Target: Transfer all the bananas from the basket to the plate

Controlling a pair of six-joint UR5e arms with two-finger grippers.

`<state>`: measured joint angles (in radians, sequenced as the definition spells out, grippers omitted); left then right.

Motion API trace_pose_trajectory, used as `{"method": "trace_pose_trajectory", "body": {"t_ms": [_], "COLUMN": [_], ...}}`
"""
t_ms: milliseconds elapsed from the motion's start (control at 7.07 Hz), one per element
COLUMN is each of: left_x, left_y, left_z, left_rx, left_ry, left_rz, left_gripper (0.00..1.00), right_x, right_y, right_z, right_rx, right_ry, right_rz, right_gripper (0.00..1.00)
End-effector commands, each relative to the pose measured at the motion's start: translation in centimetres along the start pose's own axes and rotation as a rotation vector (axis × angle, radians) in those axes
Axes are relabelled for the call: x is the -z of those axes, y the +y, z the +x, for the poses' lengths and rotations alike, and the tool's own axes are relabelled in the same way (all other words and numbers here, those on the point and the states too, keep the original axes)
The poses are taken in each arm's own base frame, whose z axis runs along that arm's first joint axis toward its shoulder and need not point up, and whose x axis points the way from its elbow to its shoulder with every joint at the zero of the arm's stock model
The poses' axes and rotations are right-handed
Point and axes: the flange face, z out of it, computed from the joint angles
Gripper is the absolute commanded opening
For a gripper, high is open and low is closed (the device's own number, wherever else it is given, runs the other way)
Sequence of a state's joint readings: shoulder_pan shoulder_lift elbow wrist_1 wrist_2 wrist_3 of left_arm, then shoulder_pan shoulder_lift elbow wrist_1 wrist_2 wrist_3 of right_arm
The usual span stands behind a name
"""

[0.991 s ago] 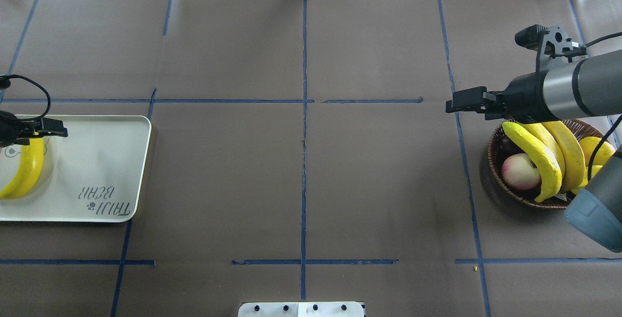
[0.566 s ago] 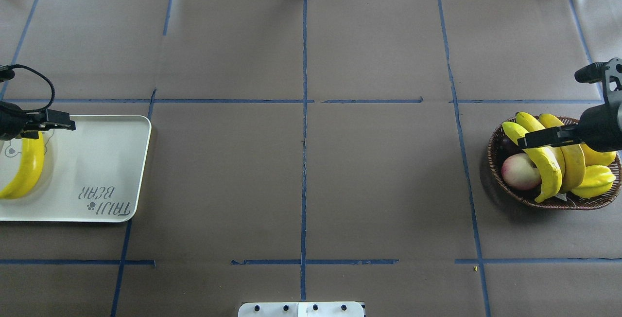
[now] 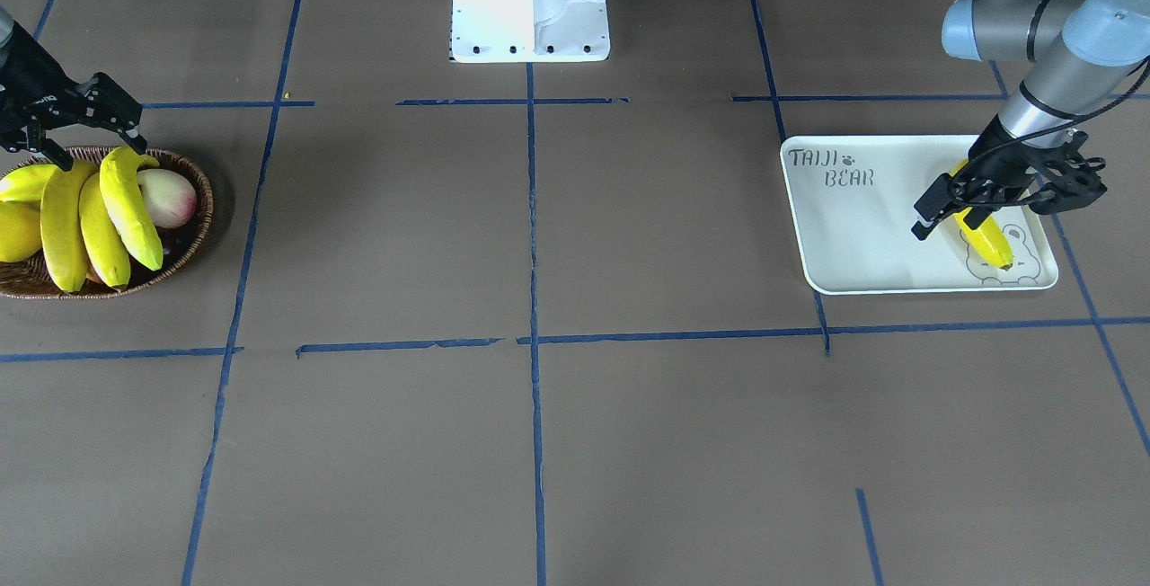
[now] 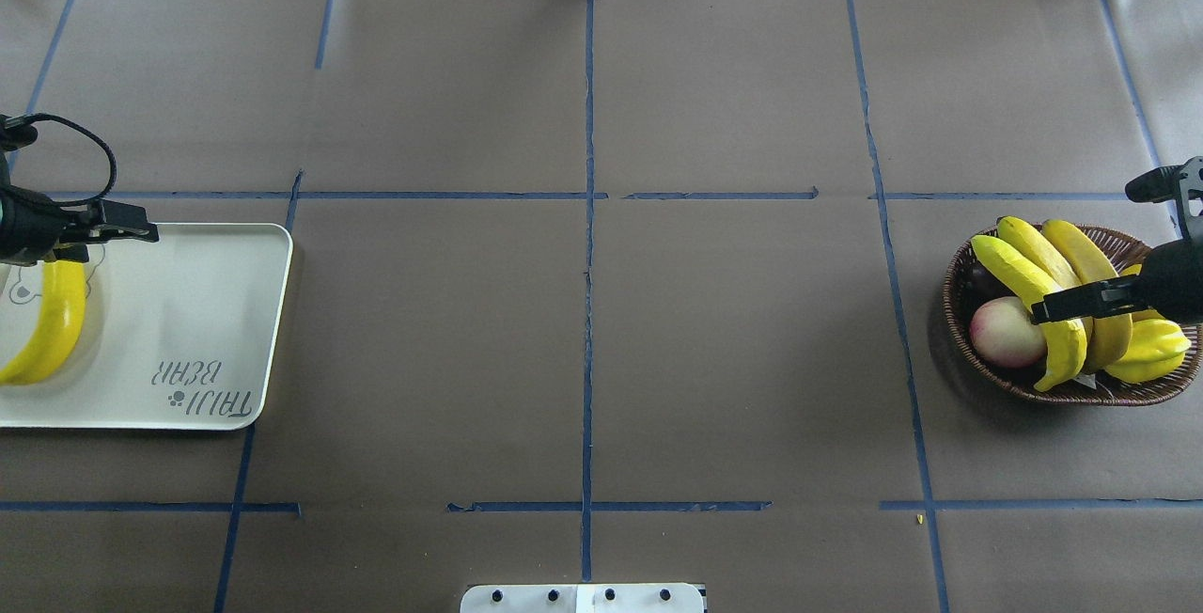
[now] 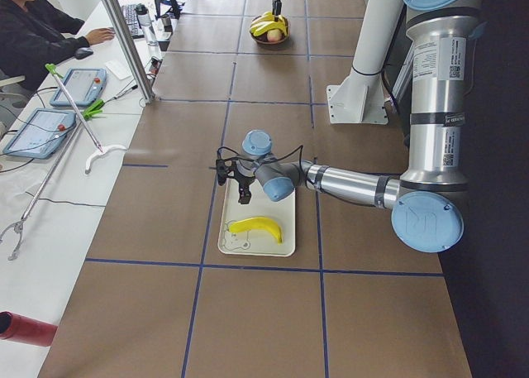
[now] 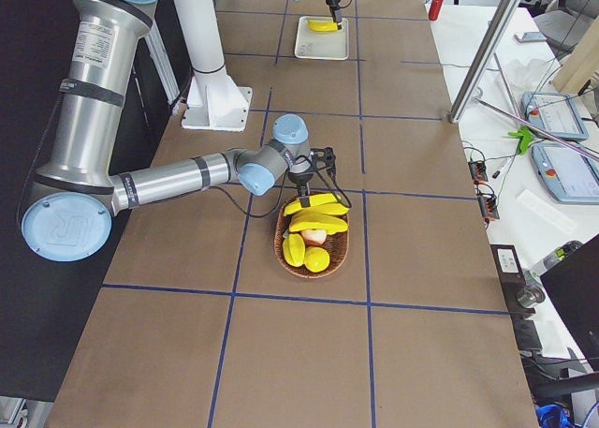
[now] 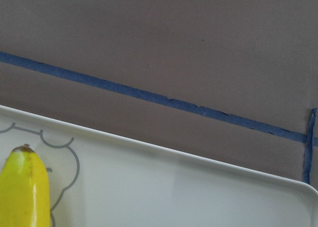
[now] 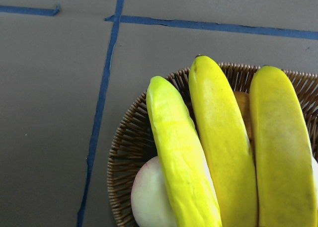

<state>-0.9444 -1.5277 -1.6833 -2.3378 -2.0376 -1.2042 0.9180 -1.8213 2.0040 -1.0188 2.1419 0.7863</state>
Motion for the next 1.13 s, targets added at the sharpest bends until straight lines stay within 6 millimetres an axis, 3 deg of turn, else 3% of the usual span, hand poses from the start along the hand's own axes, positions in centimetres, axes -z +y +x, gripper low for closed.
{"method": "trace_pose_trajectory", "body": {"t_ms": [0,708,991], "left_x": [0.0,0.2,0.1], "left_y": [-0.1,-0.2,-0.2], "left_z": [0.4,1.6,1.6], "left_rx": [0.003,0.03,0.03], "left_ry": [0.005,0.023,0.021], "left_rz": [0.001,0.004,0.002], "left_gripper": [1.0,1.0,1.0], "right_x": [-1.8,-3.1,-3.0], "right_y": [0.9,1.3,1.2], "right_z": [-0.8,0.1,0.0], "right_rx": [0.021,0.023,0.023], "right_ry": [0.006,0.018,0.014], "right_rz": [-0.042,-0.071,-0.068], "right_gripper": [0.97,0.95,0.74]}}
